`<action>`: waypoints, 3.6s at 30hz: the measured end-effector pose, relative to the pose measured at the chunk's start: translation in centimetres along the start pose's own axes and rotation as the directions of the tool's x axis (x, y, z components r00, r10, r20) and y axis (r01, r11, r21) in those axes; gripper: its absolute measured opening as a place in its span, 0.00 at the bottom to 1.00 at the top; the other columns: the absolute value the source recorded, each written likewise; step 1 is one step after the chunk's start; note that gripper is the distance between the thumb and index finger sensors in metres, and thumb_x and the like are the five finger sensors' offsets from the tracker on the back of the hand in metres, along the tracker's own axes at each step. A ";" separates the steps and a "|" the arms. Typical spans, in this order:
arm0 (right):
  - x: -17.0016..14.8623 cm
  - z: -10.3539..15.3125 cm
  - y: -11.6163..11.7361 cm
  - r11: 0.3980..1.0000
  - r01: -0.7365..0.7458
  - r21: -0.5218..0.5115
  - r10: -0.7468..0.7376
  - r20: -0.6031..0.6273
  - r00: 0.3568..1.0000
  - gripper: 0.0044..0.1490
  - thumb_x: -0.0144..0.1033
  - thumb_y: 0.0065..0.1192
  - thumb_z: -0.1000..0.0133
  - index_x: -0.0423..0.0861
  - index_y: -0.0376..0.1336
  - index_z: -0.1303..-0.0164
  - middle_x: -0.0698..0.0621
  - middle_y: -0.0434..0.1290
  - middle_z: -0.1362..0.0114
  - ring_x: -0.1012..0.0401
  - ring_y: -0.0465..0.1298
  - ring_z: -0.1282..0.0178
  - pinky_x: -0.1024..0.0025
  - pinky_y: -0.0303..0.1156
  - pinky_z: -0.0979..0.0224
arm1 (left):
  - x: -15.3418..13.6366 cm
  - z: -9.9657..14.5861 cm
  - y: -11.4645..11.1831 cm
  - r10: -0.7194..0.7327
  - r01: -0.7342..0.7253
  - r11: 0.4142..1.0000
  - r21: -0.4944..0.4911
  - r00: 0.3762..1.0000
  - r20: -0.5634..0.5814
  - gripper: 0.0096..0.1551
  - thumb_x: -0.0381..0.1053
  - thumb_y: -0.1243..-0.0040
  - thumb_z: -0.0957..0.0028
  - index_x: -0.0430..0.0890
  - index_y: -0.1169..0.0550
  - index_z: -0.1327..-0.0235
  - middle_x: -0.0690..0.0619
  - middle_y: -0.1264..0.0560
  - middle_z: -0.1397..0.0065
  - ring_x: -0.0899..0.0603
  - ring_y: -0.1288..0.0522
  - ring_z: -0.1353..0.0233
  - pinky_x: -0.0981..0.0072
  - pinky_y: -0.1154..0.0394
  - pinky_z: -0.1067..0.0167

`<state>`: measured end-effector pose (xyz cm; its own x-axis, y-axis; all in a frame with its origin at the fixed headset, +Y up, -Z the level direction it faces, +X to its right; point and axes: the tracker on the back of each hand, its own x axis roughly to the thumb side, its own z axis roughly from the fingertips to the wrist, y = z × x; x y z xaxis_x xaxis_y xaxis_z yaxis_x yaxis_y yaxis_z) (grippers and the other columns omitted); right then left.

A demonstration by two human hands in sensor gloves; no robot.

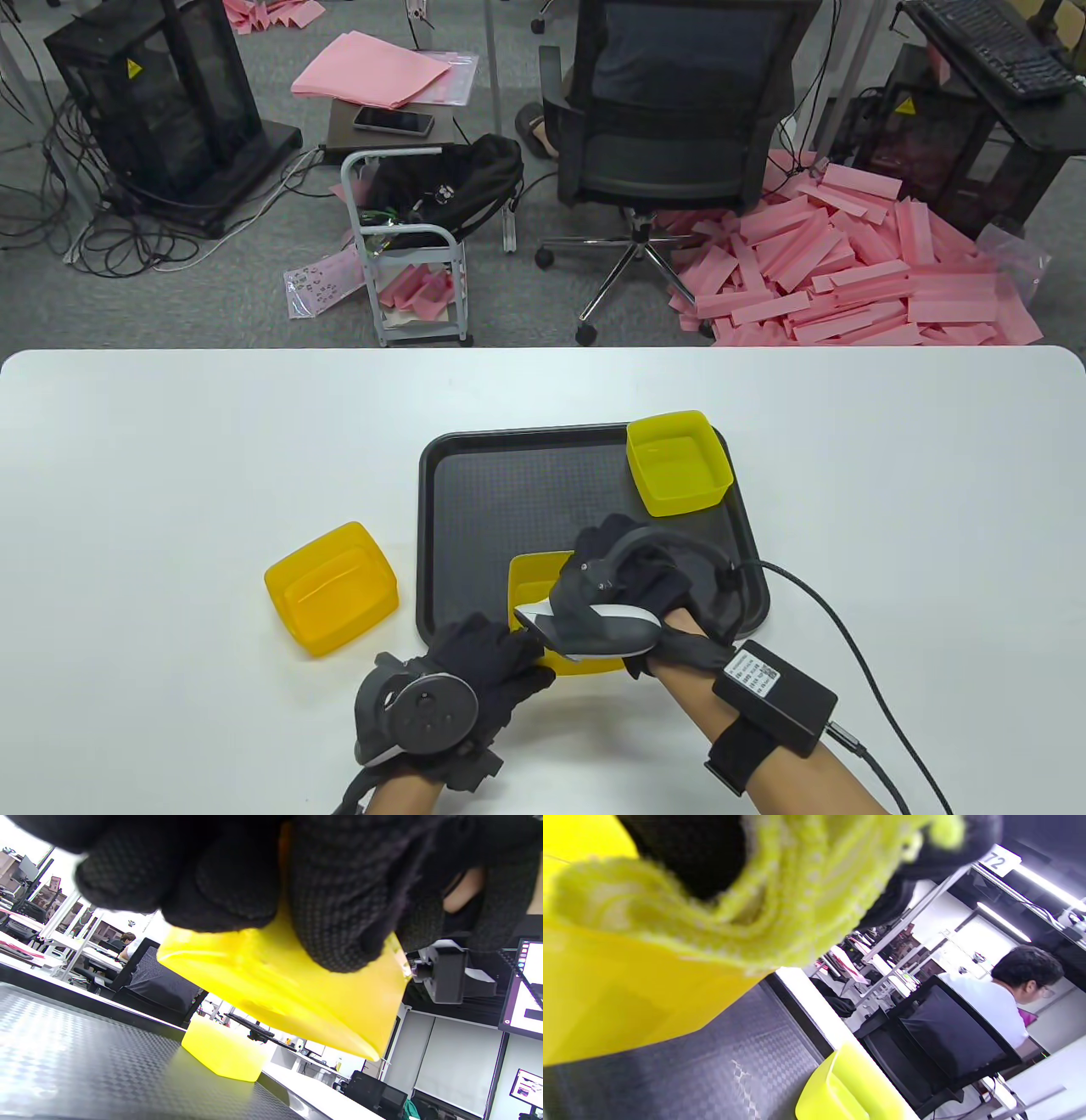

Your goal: Wipe plastic food containers with dish cloth

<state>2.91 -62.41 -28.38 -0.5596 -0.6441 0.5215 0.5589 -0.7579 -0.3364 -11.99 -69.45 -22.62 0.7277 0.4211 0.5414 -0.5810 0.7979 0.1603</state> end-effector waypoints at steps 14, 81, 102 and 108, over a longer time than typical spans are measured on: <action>-0.4 1.3 -1.7 0.951 0.166 0.260 -0.199 0.105 0.974 0.24 0.37 0.75 0.49 0.70 0.71 0.46 0.59 0.74 0.27 0.51 0.78 0.42 0.63 0.81 0.49 | 0.5 0.1 -0.1 0.001 0.000 0.999 0.035 1.000 -0.009 0.22 0.63 0.25 0.62 0.52 0.11 0.60 0.52 0.13 0.67 0.43 0.15 0.62 0.52 0.18 0.64; 0.2 -2.5 -0.4 0.996 0.031 0.080 -0.021 -0.130 0.991 0.33 0.53 0.76 0.50 0.60 0.66 0.35 0.60 0.81 0.44 0.55 0.82 0.62 0.72 0.80 0.69 | 0.4 0.3 -0.1 -0.019 0.022 0.992 0.126 1.000 -0.024 0.25 0.65 0.22 0.67 0.50 0.11 0.64 0.55 0.13 0.74 0.45 0.14 0.67 0.55 0.17 0.68; -1.5 -3.4 3.1 0.288 0.787 0.545 -0.724 -0.414 0.552 0.32 0.46 0.64 0.41 0.45 0.62 0.30 0.52 0.80 0.39 0.57 0.82 0.71 0.77 0.79 0.78 | 1.3 0.4 -0.4 -0.033 0.031 0.992 0.119 0.999 0.011 0.25 0.65 0.22 0.67 0.48 0.11 0.65 0.55 0.13 0.75 0.45 0.14 0.68 0.55 0.16 0.69; -2.4 -3.0 4.7 0.051 0.923 0.381 -0.827 -0.501 0.253 0.32 0.46 0.64 0.41 0.45 0.61 0.29 0.52 0.80 0.39 0.59 0.81 0.74 0.79 0.79 0.79 | 0.9 0.5 -0.1 -0.047 0.047 0.988 0.144 0.999 0.002 0.26 0.65 0.21 0.67 0.47 0.11 0.65 0.54 0.13 0.75 0.45 0.14 0.68 0.55 0.16 0.69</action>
<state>5.04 -64.71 -33.52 -0.9108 0.4124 0.0172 -0.2546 -0.5940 0.7631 -11.46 -69.33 -21.70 0.7536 0.3819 0.5351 -0.5930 0.7463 0.3024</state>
